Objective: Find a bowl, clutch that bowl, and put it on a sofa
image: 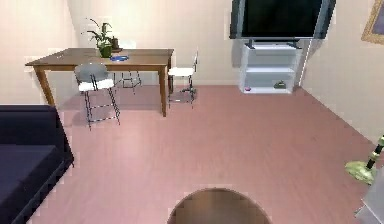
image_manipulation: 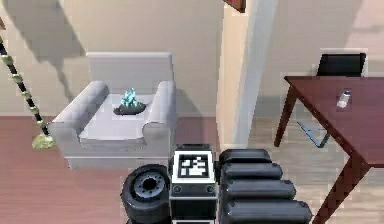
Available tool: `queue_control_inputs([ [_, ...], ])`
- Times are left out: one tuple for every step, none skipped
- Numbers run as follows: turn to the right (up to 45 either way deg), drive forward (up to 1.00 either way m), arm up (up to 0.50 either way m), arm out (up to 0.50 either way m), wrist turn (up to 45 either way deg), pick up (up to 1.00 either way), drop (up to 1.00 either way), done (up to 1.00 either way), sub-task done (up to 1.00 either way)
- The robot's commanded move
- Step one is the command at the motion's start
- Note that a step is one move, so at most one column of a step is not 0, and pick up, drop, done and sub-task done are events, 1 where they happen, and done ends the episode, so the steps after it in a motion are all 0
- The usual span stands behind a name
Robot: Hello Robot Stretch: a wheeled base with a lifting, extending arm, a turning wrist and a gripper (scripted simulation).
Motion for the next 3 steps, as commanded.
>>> queue_control_inputs([
  [-33.0,0.0,0.0,0.0,0.0,0.0,0.0,0.0,0.0],
  [0.0,0.9,0.0,0.0,0.0,0.0,0.0,0.0,0.0],
  [45.0,0.0,0.0,0.0,0.0,0.0,0.0,0.0,0.0],
])
